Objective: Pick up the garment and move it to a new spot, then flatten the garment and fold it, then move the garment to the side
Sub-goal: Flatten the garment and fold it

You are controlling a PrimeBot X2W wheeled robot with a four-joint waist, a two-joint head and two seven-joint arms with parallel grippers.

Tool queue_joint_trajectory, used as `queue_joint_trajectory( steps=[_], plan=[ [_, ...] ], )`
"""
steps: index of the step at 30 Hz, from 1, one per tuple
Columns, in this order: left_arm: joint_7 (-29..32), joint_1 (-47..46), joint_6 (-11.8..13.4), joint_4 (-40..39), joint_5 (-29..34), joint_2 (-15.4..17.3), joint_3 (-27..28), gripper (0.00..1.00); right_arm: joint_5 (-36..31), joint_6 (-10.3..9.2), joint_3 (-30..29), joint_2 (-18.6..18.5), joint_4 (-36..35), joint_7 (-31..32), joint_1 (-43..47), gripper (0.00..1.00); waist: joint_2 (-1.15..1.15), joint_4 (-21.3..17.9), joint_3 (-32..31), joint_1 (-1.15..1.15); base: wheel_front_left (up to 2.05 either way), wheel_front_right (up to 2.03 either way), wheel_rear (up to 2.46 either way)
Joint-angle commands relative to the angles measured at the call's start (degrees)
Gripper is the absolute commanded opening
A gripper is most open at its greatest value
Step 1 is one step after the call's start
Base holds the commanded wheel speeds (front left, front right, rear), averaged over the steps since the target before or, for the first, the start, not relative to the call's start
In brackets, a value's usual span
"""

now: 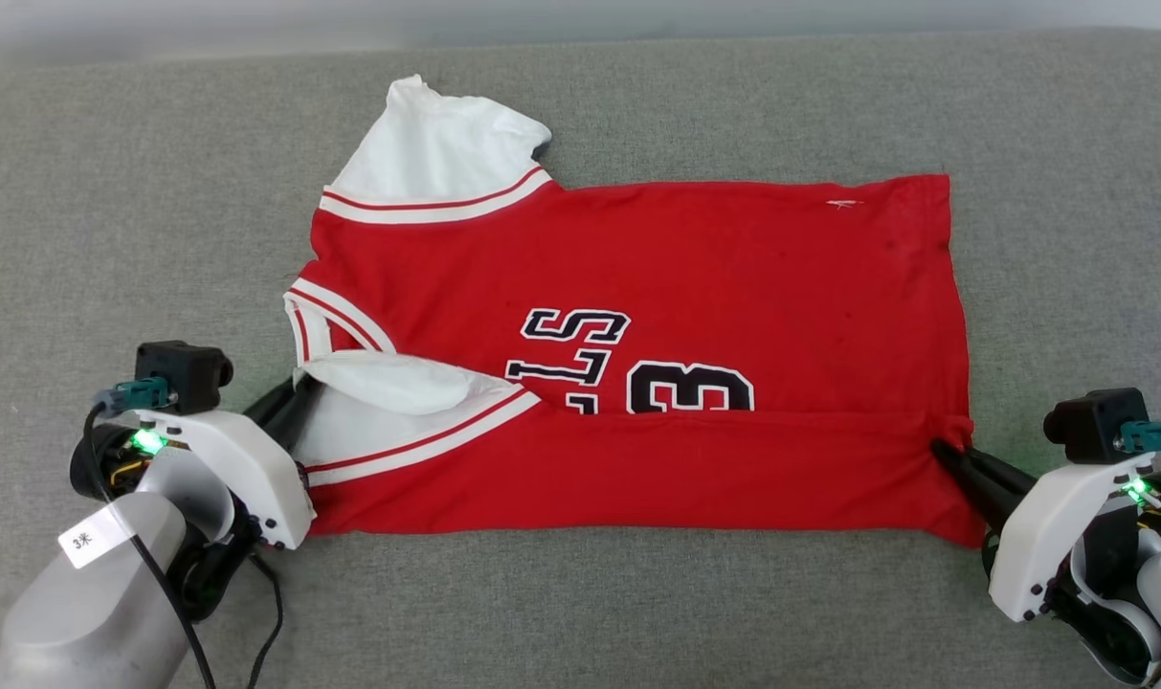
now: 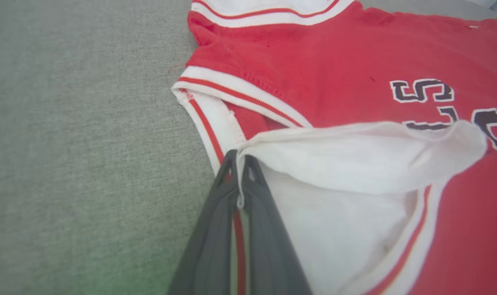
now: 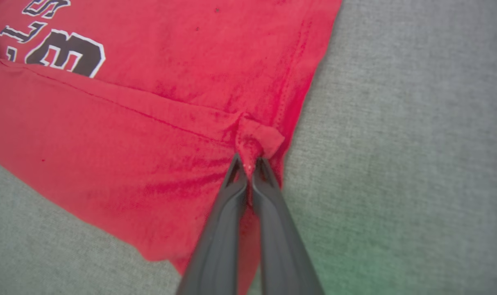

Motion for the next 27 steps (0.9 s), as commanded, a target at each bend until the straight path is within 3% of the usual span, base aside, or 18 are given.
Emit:
queue_joint_trajectory(
  steps=[1, 2, 3, 4, 11, 17, 27],
  plan=[
    [-0.5, -0.8, 0.0, 0.8, 0.2, 0.0, -0.2, 0.00, 0.3, -0.09, 0.4, 0.6, 0.7, -0.1, -0.1, 0.00, 0.00, 0.1, -0.3, 0.00, 0.00, 0.00, 0.00],
    [-0.7, -1.0, 0.0, 1.7, 0.4, -0.3, -0.5, 0.47, 0.5, -0.09, 0.3, 0.7, 0.8, -0.1, -0.1, 0.28, 0.00, 0.1, -0.6, 0.00, 0.00, 0.00, 0.00],
    [-1.3, -1.6, 0.0, 2.6, 0.8, -0.4, -0.6, 1.00, 0.4, -0.09, 0.1, 0.8, 0.9, -0.2, -0.2, 0.84, 0.00, 0.1, -1.0, 0.00, 0.00, 0.00, 0.00],
    [-1.9, -2.0, 0.0, 3.2, 1.0, -0.6, -0.6, 1.00, 0.4, -0.09, -0.1, 0.9, 0.9, -0.4, -0.2, 1.00, 0.00, 0.2, -1.4, 0.00, 0.00, 0.00, 0.00],
    [-3.0, -3.5, 0.0, 6.0, 1.5, -0.2, -1.7, 1.00, 0.4, -0.08, -1.7, 1.2, -0.3, -1.4, 1.2, 1.00, 0.00, 0.9, -4.7, 0.00, 0.00, 0.00, 0.00],
    [0.0, -4.3, 0.0, 4.7, 0.4, 1.5, -3.0, 1.00, -0.3, -0.08, -3.5, 0.7, -2.1, -1.1, 2.8, 1.00, 0.00, 1.7, -7.5, 0.00, 0.00, 0.00, 0.00],
    [20.5, -7.4, 0.0, -5.4, -6.8, 7.4, -9.0, 1.00, -1.9, -0.08, -7.1, 1.2, -4.7, 0.5, 5.2, 1.00, 0.00, 3.3, -10.0, 0.00, 0.00, 0.00, 0.00]
  ],
)
